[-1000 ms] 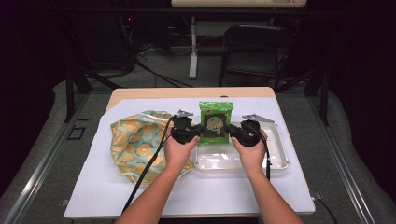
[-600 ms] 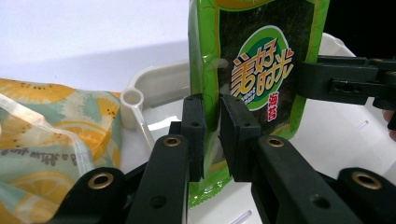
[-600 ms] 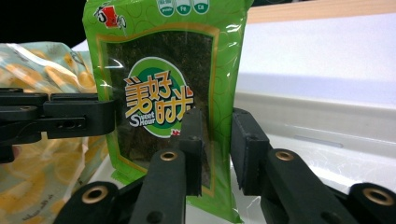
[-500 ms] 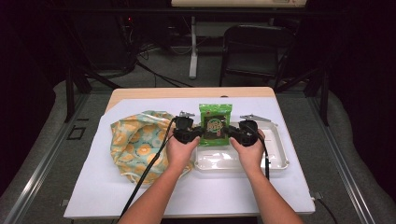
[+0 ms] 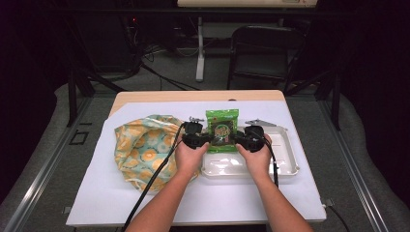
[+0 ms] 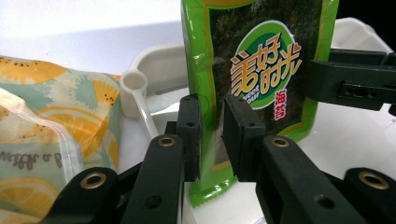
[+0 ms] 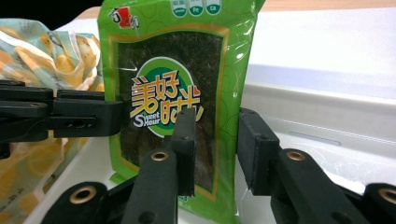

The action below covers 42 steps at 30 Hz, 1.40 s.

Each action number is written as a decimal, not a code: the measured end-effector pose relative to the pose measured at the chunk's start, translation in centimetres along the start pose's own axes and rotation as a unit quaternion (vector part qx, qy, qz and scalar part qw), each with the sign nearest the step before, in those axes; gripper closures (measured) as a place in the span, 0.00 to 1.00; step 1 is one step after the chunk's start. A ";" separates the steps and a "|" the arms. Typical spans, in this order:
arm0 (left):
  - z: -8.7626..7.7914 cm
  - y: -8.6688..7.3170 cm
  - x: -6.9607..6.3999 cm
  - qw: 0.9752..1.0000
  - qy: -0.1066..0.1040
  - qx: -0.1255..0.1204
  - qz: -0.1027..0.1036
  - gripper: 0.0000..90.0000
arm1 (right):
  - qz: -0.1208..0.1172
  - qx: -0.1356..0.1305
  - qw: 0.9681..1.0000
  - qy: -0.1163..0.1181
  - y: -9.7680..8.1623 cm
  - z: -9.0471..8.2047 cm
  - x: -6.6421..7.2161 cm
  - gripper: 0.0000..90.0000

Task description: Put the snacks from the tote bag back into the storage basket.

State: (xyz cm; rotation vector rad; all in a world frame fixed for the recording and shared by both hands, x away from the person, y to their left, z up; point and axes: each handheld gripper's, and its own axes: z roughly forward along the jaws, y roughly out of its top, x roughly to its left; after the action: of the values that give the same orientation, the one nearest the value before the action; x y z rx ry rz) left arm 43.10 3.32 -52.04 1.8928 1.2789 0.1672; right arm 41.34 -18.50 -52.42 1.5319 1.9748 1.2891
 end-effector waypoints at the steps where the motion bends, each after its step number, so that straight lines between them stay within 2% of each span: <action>1: 0.1 0.0 0.0 1.000 0.002 0.001 0.000 0.85 | 0.000 0.000 1.000 0.000 0.0 0.0 0.0 0.77; 14: 1.2 -0.2 0.0 1.000 0.014 0.013 0.003 0.84 | -0.017 0.018 1.000 0.000 -0.5 0.8 -0.4 0.73; 20: 1.5 -0.2 -0.1 1.000 0.016 0.013 0.003 0.83 | -0.027 0.026 0.999 -0.019 -0.7 1.4 -0.4 0.72; 27: 1.8 -0.2 0.1 1.000 0.020 0.014 0.002 0.82 | -0.034 0.029 0.999 -0.027 -0.8 1.8 -0.2 0.72; 34: 2.0 -0.4 0.0 1.000 0.023 0.013 0.010 0.79 | -0.034 0.034 0.998 -0.028 -0.9 2.0 -0.3 0.70; 35: 2.0 -0.4 0.1 1.000 0.021 0.014 0.012 0.79 | -0.038 0.040 0.998 -0.030 -0.9 2.0 -0.3 0.69; 42: 2.1 -0.5 -0.2 0.999 0.030 0.014 0.021 0.76 | -0.051 0.036 0.997 -0.037 -1.0 2.3 -0.1 0.68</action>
State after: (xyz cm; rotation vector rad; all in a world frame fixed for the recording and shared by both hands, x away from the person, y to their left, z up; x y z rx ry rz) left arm 43.78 2.06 -53.67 1.9523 1.2861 0.2308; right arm 42.43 -17.62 -54.46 1.4675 2.0452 1.1164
